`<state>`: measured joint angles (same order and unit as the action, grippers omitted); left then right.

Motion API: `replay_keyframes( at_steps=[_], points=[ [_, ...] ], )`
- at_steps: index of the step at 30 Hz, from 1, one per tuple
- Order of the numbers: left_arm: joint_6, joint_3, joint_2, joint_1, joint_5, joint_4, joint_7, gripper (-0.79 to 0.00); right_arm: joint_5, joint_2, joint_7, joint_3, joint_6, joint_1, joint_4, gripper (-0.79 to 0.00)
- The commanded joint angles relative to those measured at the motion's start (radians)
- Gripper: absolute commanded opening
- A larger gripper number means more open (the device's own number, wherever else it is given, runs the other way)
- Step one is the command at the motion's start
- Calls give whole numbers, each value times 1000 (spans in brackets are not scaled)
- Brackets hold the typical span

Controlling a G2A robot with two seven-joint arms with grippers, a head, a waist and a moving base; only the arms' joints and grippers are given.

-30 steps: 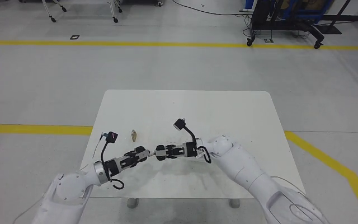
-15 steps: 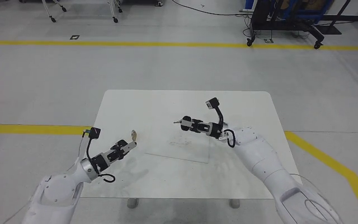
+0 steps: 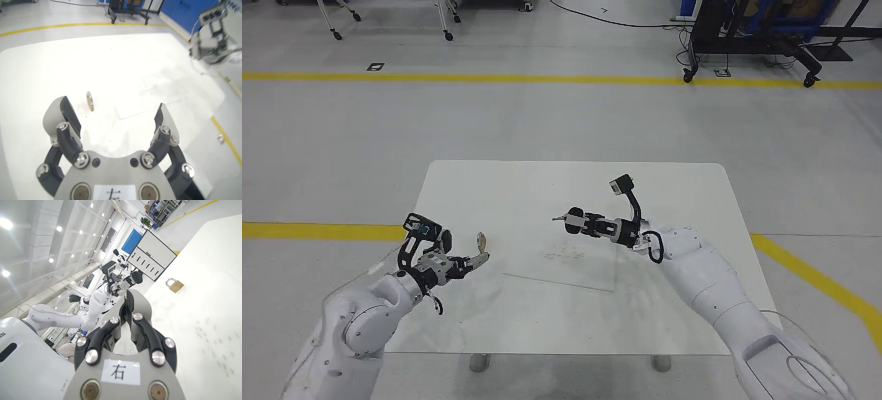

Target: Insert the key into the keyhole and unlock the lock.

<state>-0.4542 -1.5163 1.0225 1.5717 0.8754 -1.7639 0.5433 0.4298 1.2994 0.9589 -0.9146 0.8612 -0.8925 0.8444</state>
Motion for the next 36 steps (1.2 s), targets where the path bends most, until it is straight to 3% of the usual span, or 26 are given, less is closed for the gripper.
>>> replay_keyframes(
  at_steps=[1,6,8,15,19,22,24,25,36],
  points=[
    [-1,69,6,-81,90,70,1,-268,0,0,0,0,0,0,0,-785],
    [22,186,23,-223,152,216,19,-397,0,0,0,0,0,0,0,-785],
    [58,223,30,-253,183,249,30,-400,0,0,0,0,0,0,0,-785],
    [176,301,49,-314,270,320,29,-400,0,0,0,0,0,0,0,-785],
    [185,310,54,-332,259,343,22,-471,0,0,0,0,0,0,0,-785],
    [201,311,55,-329,277,342,14,-566,0,0,0,0,0,0,0,-785],
    [205,310,55,-320,280,334,10,-770,0,0,0,0,0,0,0,-785],
    [211,309,54,-315,292,330,7,-785,0,0,0,0,0,0,0,-785],
    [216,294,53,-303,326,326,13,-785,0,0,0,0,0,0,0,-785]
  ],
)
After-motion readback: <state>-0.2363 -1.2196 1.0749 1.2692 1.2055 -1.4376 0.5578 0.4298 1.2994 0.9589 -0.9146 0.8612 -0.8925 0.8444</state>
